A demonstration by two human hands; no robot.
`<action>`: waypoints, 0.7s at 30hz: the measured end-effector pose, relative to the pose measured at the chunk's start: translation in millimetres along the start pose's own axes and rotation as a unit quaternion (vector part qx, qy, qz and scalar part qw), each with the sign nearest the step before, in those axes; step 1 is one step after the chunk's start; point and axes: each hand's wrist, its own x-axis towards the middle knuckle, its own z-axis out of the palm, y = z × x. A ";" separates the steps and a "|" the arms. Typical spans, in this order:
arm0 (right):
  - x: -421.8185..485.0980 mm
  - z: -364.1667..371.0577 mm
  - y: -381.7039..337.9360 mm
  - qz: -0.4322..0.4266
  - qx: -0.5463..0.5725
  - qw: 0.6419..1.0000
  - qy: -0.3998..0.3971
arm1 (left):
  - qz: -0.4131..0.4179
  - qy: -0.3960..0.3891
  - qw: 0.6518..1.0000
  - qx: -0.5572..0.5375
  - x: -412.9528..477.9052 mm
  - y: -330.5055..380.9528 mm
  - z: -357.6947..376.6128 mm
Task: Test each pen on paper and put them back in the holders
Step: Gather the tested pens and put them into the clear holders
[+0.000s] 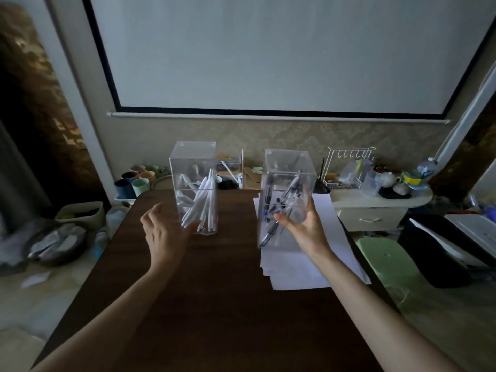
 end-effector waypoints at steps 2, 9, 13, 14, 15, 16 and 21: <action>9.6 22.7 -10.2 -0.016 -0.003 0.999 -0.028 | 0.009 -0.044 0.999 -0.031 11.4 -3.1 0.4; 36.5 77.4 -10.0 -0.019 -0.008 0.997 -0.079 | 0.036 -0.179 0.979 -0.091 49.5 -17.0 9.2; 51.2 85.4 11.0 0.001 -0.018 0.997 -0.075 | 0.036 -0.184 0.978 -0.097 56.1 -33.0 21.0; 55.9 87.0 11.5 0.003 -0.019 0.997 -0.074 | 0.034 -0.176 0.979 -0.099 57.6 -34.8 24.2; 61.1 88.5 11.6 0.003 -0.020 0.997 -0.074 | 0.041 -0.170 0.980 -0.098 58.1 -33.4 26.3; 65.8 89.8 10.2 0.002 -0.022 0.997 -0.071 | 0.051 -0.163 0.981 -0.093 59.9 -33.6 28.5; 91.7 94.1 8.8 -0.005 -0.027 0.997 -0.071 | 0.073 -0.153 0.982 -0.079 76.5 -37.0 38.8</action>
